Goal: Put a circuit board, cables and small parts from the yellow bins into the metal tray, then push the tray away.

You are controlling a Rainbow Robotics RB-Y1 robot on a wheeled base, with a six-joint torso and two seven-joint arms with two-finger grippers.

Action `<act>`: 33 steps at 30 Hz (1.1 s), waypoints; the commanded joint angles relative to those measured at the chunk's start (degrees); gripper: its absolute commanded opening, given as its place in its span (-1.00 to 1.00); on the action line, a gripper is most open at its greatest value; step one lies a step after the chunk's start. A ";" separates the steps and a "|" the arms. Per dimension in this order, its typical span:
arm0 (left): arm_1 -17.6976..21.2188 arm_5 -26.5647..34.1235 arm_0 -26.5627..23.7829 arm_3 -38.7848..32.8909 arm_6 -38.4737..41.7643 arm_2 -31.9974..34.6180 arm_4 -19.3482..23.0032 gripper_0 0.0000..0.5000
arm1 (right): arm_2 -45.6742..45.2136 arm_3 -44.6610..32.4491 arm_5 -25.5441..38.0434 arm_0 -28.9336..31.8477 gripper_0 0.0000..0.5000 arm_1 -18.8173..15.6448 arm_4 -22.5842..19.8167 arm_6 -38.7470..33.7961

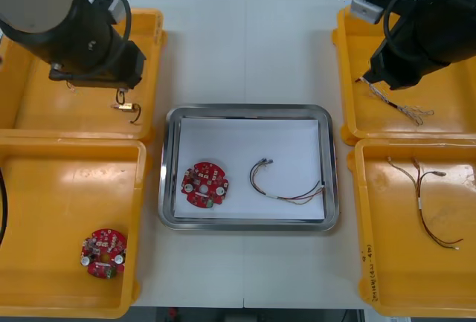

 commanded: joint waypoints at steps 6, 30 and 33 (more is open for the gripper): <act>-3.89 -5.31 -1.58 -2.29 6.57 -10.11 -2.95 -0.99 | -9.80 4.55 0.19 -2.55 1.00 -4.65 2.35 -0.79; -5.56 -18.32 -1.58 7.73 13.51 -25.75 -7.52 -0.98 | -16.57 16.77 0.19 -2.64 1.00 -5.00 12.55 -3.60; -5.56 -19.02 -1.58 8.61 14.04 -26.72 -7.52 -0.99 | -16.57 18.35 0.19 -2.64 1.00 -5.00 12.72 -4.21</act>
